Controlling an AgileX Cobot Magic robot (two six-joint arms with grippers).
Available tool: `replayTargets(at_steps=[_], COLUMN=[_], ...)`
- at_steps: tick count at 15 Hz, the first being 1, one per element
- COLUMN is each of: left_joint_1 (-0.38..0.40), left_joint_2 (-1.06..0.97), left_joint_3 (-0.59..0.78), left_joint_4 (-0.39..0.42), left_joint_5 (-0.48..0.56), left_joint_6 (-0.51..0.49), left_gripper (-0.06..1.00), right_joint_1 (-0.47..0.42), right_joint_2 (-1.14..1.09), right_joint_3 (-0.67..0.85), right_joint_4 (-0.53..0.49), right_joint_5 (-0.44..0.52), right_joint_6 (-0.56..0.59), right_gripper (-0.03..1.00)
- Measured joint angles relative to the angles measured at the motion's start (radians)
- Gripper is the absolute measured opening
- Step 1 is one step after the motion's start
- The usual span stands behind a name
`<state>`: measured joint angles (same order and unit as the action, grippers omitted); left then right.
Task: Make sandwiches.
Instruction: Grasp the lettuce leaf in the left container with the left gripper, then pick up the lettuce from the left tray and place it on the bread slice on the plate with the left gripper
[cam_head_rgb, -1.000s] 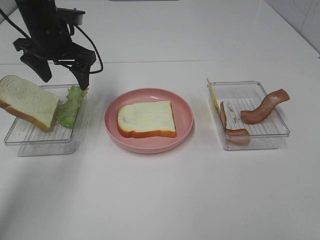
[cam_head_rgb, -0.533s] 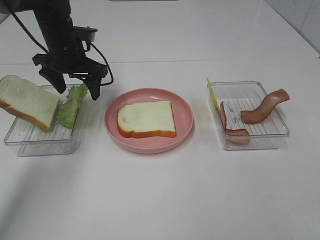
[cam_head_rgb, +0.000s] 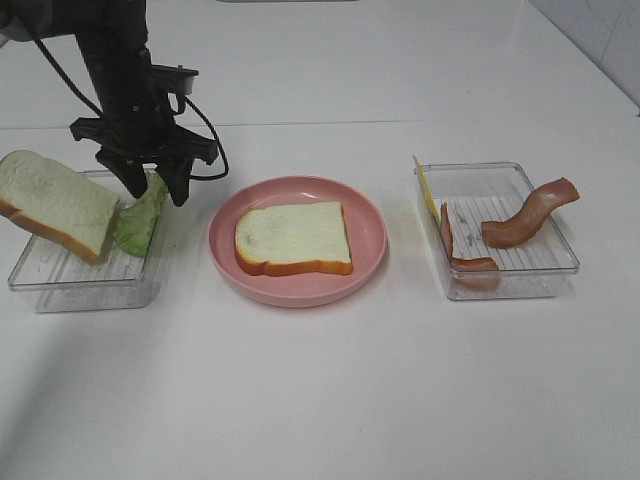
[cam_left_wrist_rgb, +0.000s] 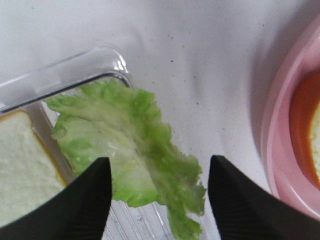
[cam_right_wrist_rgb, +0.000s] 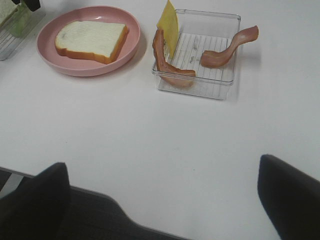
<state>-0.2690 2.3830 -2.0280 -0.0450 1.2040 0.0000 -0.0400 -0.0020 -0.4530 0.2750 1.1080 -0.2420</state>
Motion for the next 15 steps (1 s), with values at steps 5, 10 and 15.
replayTargets(at_steps=[5, 10, 15], left_joint_1=[0.000, 0.000, 0.000], left_joint_2=[0.000, -0.005, -0.013], left_joint_3=[0.000, -0.003, -0.087], left_joint_4=[-0.004, 0.000, -0.022], left_joint_5=[0.002, 0.004, 0.023], left_joint_6=[0.013, 0.034, 0.034], left_gripper=[0.06, 0.00, 0.00], right_joint_1=[0.000, 0.000, 0.000], right_joint_2=[0.000, 0.000, 0.000], right_joint_3=[0.000, 0.000, 0.000], right_joint_4=[0.000, 0.001, 0.001], right_joint_5=[0.000, 0.000, 0.000], right_joint_6=[0.000, 0.000, 0.000], right_gripper=[0.98, 0.98, 0.98])
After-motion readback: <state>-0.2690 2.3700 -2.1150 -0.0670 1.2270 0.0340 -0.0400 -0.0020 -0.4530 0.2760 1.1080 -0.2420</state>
